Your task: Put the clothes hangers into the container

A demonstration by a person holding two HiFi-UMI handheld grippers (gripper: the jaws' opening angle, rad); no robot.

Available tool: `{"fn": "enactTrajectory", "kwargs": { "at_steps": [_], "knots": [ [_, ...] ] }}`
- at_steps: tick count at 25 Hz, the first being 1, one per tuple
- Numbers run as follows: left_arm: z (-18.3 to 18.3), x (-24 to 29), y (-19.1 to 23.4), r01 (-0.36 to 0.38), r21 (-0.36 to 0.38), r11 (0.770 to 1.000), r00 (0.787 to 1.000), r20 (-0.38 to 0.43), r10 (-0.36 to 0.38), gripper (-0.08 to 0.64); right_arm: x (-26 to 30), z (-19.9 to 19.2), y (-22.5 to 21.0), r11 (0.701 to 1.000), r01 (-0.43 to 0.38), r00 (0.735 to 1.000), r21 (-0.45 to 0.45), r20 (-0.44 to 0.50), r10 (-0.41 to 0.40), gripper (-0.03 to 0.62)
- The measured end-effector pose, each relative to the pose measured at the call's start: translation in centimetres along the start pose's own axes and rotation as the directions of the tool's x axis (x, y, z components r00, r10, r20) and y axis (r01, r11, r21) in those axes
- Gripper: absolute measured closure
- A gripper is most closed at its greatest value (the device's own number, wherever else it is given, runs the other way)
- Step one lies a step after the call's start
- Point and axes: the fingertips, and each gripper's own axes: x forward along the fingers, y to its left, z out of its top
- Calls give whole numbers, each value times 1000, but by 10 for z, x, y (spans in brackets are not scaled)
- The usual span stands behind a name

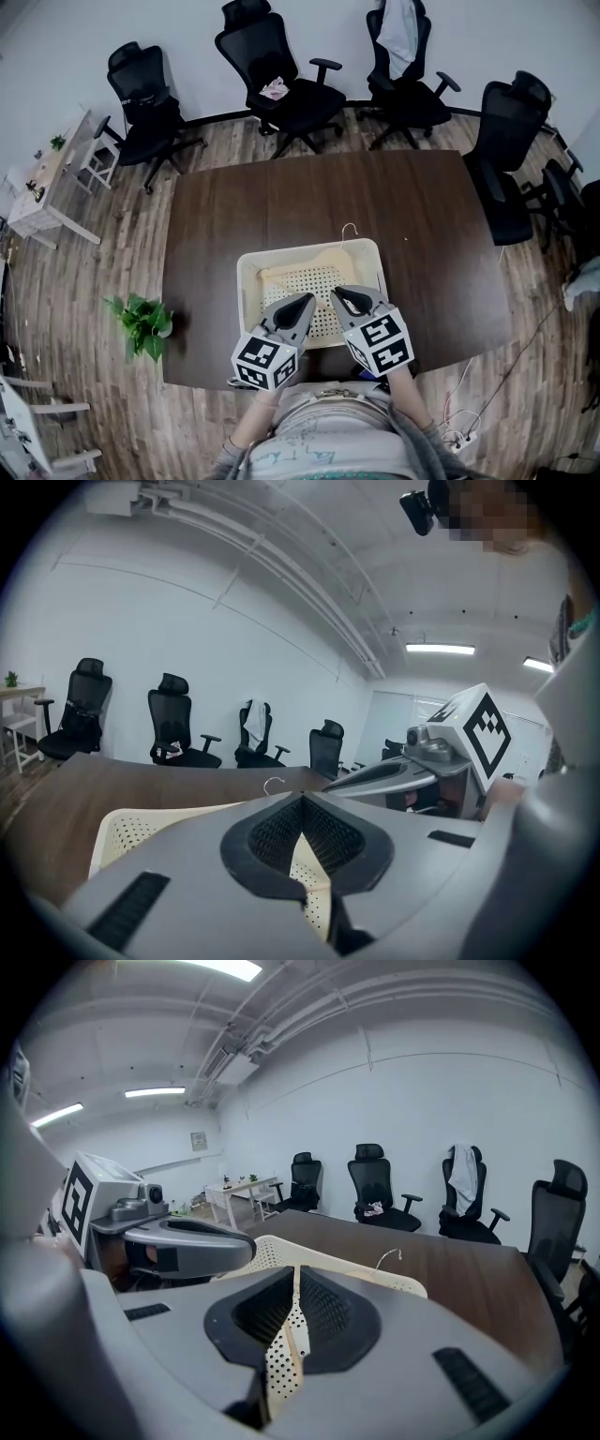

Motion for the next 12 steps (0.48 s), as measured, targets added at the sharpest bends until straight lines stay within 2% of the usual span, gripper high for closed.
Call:
{"fn": "enactTrajectory", "kwargs": {
  "at_steps": [12],
  "knots": [
    [53,-8,-8,-13,37,999,991,130,8,549,-18,46,5,998,38,992,-46,125,-32,561]
  ]
}}
